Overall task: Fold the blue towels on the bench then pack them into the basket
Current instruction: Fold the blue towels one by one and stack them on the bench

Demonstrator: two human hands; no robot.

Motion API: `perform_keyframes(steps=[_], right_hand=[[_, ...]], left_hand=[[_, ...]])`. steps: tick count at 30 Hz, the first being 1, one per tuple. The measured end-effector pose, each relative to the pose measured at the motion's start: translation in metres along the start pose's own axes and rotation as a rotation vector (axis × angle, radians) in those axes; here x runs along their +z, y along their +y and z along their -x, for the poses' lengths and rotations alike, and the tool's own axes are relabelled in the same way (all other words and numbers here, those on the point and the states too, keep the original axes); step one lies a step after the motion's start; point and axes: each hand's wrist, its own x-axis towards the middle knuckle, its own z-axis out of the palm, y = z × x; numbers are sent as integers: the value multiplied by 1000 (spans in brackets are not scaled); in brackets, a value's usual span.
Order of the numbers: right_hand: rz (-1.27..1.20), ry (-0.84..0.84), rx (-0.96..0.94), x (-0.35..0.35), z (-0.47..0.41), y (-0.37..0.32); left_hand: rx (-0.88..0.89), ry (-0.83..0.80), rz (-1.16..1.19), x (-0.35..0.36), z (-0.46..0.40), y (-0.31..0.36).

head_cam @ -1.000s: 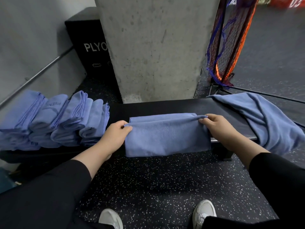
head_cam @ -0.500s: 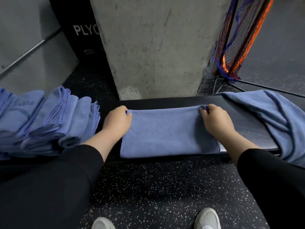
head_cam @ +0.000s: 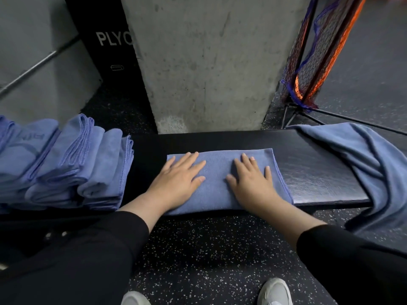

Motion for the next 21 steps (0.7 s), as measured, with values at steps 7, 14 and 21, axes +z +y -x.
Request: perform_keyframes(steps=[7, 14, 21], right_hand=[[93, -21, -128, -1, -17, 17], [37, 238, -291, -11, -22, -5], [205, 179, -313, 6, 12, -35]], left_hand=[[2, -40, 34, -5, 11, -5], [-88, -6, -9, -2, 22, 2], [-237, 26, 7, -5, 15, 12]])
